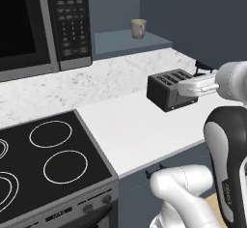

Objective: Gather all objects into one cabinet and sort the glasses and bowls to opposite sides.

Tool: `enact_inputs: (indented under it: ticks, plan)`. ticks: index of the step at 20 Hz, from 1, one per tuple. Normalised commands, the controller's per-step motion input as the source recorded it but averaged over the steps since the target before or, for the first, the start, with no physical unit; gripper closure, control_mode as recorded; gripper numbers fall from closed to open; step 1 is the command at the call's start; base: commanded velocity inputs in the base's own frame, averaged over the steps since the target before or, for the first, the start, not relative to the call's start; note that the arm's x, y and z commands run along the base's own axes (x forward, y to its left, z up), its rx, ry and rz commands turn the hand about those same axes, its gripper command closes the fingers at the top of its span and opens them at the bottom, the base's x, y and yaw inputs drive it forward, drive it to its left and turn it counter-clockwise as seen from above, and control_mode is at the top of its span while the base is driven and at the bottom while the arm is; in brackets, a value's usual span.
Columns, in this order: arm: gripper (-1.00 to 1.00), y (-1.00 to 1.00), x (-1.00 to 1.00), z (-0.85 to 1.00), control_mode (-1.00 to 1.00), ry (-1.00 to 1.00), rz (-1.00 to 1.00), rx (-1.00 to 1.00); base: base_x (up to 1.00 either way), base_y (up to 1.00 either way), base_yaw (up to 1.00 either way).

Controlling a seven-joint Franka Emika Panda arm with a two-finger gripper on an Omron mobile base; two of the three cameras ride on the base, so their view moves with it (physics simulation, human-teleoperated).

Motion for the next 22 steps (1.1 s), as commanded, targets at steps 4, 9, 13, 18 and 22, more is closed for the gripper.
enact_inputs:
  ticks: [4,9,13,18,22]
  plan:
    - [-1.0,0.0,0.0,0.34,-1.0,-0.04,-0.09,0.0,0.0,0.0,0.0]
    - [-1.0,0.05,0.0,0.57,-1.0,-0.14,-0.19,-0.01,0.0,0.0,0.0]
    - [-1.0,-0.03,0.0,0.59,-1.0,-0.15,-0.1,0.0,0.0,0.0,0.0]
    - [-1.0,-0.09,0.15,0.06,-1.0,-0.05,0.0,0.0,0.0,0.0,0.0]
    - [-1.0,-0.13,0.48,0.0,-1.0,0.11,0.02,0.03,0.0,0.0,0.0]
